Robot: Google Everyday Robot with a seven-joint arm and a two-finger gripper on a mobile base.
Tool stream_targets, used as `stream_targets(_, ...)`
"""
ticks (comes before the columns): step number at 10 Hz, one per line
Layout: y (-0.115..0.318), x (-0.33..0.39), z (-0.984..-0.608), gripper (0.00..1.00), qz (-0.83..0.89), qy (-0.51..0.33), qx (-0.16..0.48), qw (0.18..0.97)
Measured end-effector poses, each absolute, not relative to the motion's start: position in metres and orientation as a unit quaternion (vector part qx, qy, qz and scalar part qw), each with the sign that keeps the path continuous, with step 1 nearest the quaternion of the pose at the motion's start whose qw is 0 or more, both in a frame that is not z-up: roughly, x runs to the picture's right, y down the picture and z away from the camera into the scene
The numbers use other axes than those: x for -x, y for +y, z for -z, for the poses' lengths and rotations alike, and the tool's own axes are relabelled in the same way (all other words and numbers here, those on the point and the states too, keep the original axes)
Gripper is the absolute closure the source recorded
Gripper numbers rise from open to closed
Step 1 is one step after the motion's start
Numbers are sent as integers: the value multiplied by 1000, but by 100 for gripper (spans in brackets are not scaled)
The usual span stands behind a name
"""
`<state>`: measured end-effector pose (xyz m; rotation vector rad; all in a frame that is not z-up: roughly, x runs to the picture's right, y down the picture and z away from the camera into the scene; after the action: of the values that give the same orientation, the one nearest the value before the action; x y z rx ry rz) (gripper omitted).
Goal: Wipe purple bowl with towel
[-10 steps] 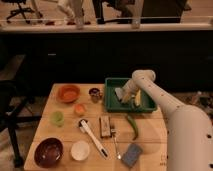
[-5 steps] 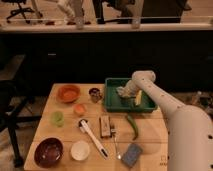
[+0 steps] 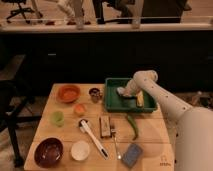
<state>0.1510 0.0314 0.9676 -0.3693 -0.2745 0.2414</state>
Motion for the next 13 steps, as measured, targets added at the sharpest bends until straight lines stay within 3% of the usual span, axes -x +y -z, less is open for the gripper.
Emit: stream_targets(13, 18, -94, -846, 100, -57, -188, 101, 975)
